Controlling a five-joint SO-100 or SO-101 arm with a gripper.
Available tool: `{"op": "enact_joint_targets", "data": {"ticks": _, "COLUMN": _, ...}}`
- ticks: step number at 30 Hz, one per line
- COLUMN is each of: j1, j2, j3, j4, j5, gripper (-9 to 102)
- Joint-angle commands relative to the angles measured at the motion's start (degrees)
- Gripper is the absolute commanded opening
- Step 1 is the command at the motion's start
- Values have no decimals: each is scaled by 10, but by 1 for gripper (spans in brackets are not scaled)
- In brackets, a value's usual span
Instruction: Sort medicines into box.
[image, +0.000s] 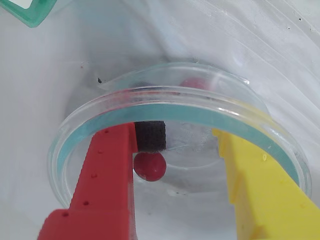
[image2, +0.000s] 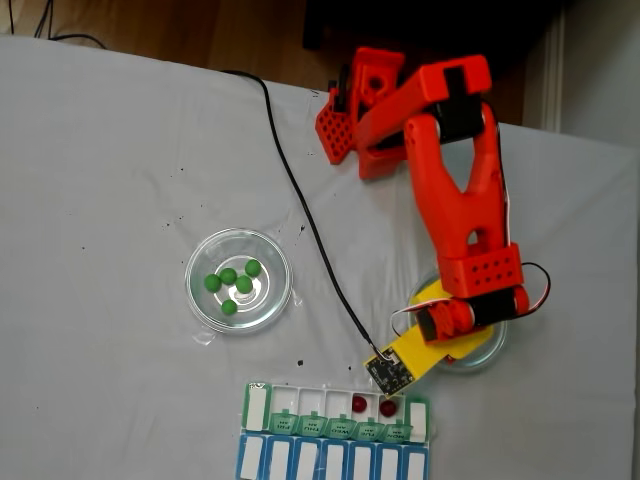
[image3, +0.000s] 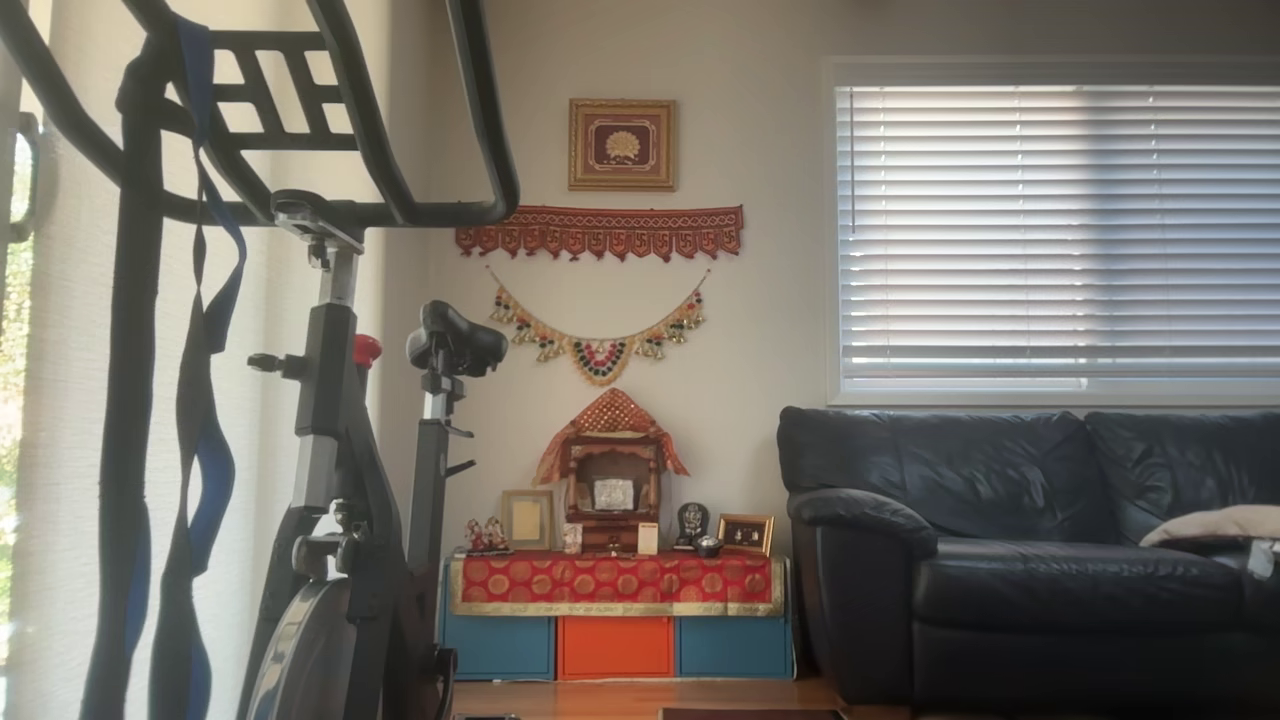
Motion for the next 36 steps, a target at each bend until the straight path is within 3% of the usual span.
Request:
{"op": "enact_joint_targets", "data": {"ticks": 1, "j1": 20, "j2": 12, "j3": -41, "j4": 3, "j5": 7, "gripper": 19}}
{"op": "enact_joint_targets", "data": {"ticks": 36, "j1": 25, "j2": -25, "j3": -33, "j4": -17, "j5": -20, "gripper": 15}}
